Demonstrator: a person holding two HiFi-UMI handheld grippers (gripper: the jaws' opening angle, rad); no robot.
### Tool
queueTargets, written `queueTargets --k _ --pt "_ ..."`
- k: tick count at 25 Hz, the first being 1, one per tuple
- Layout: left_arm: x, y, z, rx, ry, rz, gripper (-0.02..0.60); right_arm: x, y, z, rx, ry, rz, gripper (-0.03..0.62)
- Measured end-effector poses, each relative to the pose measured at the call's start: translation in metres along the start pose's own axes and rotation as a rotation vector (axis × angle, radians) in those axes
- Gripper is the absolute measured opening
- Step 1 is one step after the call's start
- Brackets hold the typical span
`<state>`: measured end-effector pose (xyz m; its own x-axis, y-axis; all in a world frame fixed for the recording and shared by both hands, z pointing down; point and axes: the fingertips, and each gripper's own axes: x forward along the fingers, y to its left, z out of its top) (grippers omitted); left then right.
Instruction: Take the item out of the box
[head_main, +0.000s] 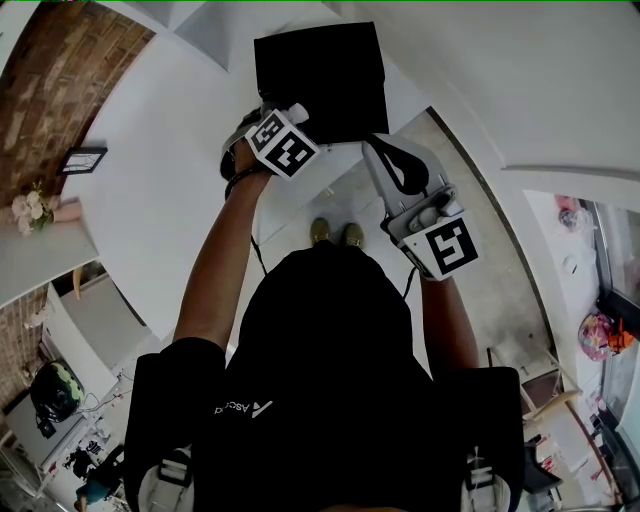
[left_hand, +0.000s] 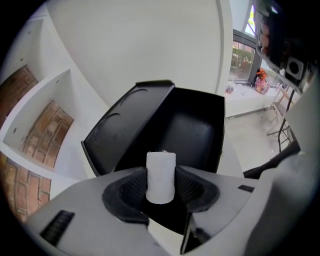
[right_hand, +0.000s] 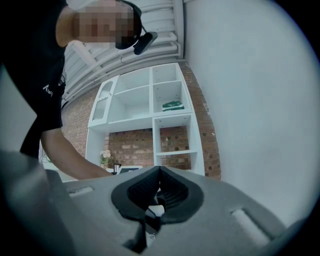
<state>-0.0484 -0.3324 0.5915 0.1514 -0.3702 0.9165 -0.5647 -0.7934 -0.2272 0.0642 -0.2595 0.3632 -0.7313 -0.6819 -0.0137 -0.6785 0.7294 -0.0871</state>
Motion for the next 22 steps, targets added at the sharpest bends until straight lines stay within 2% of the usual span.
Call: queueTargets --k 5,8,16,19,22 --pt "-0.026 0.007 0.017 -0.068 -0.134 0.019 0.167 0.001 0.003 0.001 -0.006 0.008 0.003 0.002" --pt "-0.048 0.008 0.030 -0.119 -0.252 0.016 0.167 0.003 0.005 0.001 -0.002 0.001 0.002 0.002" --pt "-0.137 0.007 0.067 -0.270 -0.698 -0.034 0.167 0.008 0.009 0.011 -0.001 -0.029 -0.004 0.002" --pt "-0.174 0.003 0.077 -0.298 -0.855 -0.046 0.167 0.007 0.014 0.017 -0.005 -0.025 -0.007 0.002" --pt "-0.207 -0.002 0.083 -0.318 -0.979 -0.047 0.167 0.008 0.022 0.026 -0.003 -0.041 -0.005 0.002"
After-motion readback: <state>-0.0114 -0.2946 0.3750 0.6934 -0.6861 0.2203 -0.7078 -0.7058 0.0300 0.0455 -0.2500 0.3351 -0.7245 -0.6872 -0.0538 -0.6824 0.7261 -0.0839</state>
